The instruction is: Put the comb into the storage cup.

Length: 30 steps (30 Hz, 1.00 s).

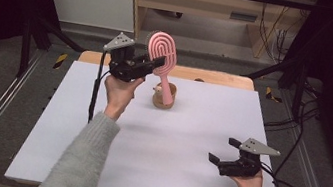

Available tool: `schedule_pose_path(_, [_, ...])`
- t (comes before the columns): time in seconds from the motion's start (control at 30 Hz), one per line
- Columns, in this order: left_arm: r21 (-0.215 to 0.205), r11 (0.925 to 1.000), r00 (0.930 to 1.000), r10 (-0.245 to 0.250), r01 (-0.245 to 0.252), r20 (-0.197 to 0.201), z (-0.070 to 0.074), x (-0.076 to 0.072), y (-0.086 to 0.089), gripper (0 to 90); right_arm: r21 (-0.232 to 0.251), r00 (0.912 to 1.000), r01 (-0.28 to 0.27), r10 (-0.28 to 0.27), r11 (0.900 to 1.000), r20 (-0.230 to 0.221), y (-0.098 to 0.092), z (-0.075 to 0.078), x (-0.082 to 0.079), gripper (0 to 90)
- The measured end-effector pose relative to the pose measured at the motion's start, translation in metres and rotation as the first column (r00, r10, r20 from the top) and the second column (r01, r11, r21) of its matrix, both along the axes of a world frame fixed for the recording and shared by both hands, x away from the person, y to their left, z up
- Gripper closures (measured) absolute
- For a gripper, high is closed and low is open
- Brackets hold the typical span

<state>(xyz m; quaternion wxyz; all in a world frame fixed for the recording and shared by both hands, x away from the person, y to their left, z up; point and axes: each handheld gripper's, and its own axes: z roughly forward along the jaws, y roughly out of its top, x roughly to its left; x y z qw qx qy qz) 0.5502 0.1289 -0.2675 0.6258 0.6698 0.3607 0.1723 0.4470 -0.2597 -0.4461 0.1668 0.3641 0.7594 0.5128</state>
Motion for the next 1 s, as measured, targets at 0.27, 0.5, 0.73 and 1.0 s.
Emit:
schedule_pose_path(0.27, [0.008, 0.9998, 0.9999, 0.016, -0.016, 0.001, 0.002, 0.011, -0.005, 63.1, -0.006, 1.0000, -0.001, 0.001, 1.000, 0.000, 0.000, 0.000, 0.000, 0.2])
schedule_pose_path(0.5, [0.017, 0.9993, 0.9994, 0.034, -0.034, -0.007, 0.001, 0.022, -0.007, 63.0, -0.004, 1.0000, -0.001, 0.001, 1.000, -0.002, 0.000, 0.000, 0.000, 0.2])
schedule_pose_path(0.73, [0.018, 0.9990, 0.9991, 0.040, -0.040, -0.008, -0.002, 0.030, -0.009, 63.0, -0.005, 1.0000, 0.001, -0.001, 1.000, -0.006, 0.000, -0.001, 0.000, 0.2])
schedule_pose_path(1.0, [0.026, 0.9984, 0.9987, 0.050, -0.050, -0.008, -0.005, 0.038, -0.012, 63.0, -0.003, 1.0000, 0.003, -0.003, 1.000, -0.007, -0.001, -0.002, 0.001, 0.2])
